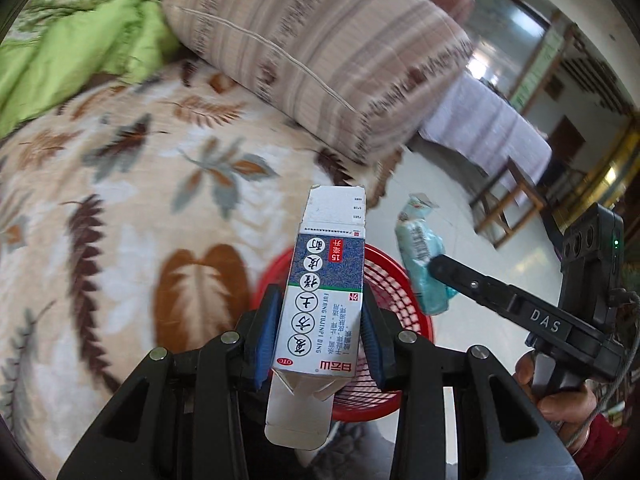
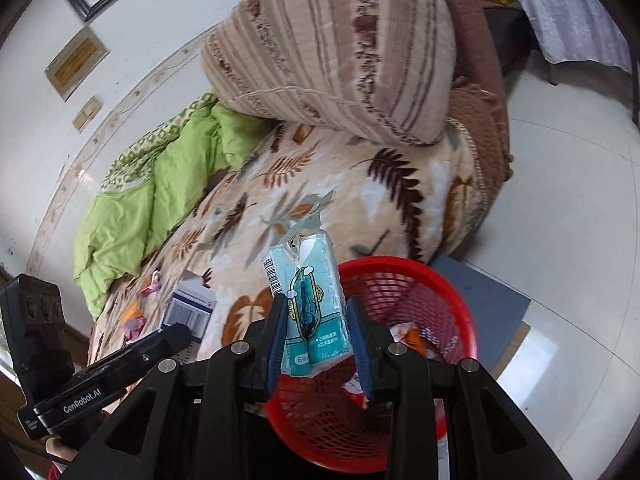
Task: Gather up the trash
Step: 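Open both tools to drop the box and packet into the red basket, then move both tools back over the trash on the bed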
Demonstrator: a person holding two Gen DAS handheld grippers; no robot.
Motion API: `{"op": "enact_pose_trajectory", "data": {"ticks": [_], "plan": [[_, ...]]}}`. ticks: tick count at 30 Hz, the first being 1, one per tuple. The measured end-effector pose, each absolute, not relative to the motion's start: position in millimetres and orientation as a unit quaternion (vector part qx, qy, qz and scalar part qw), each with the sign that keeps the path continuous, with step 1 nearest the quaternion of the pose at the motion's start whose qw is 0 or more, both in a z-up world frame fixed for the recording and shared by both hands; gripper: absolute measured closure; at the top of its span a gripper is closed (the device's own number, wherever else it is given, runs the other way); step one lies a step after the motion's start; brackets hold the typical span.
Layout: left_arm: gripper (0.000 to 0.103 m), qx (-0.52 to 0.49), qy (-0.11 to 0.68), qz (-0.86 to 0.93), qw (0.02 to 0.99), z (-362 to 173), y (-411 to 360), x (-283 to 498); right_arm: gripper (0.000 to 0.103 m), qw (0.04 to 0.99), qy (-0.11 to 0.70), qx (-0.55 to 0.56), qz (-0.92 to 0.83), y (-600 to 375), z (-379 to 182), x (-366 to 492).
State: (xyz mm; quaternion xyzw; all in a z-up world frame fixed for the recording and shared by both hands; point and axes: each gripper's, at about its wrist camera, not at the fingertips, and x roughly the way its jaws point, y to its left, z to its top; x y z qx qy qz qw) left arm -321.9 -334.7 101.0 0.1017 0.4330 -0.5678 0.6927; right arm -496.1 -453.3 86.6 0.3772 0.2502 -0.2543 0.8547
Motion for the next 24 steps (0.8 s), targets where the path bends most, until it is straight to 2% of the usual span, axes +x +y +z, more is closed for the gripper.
{"op": "enact_pose_trajectory", "data": {"ticks": [2, 4, 5, 12, 16, 24], "plan": [[0.066, 0.105, 0.437, -0.571, 0.687, 99, -344, -327, 0.063, 0.851, 0.253, 0.379, -0.262, -456, 83, -498], [0.055, 0.105, 0.439, -0.571, 0.686, 99, -348, -328, 0.054, 0.846, 0.256, 0.38, -0.273, -458, 79, -500], [0.053, 0.105, 0.438, -0.569, 0.688, 99, -347, -327, 0.051, 0.843, 0.257, 0.38, -0.28, -460, 78, -502], [0.042, 0.095, 0.427, -0.544, 0.717, 105, -324, -306, 0.051, 0.851, 0.249, 0.377, -0.267, -459, 82, -496], [0.04, 0.096, 0.414, -0.502, 0.754, 107, -294, -279, 0.051, 0.865, 0.249, 0.37, -0.228, -446, 89, -470], [0.04, 0.028, 0.424, -0.406, 0.809, 107, -205, -191, 0.051, 0.892, 0.288, 0.324, -0.128, -394, 94, -376]]}}
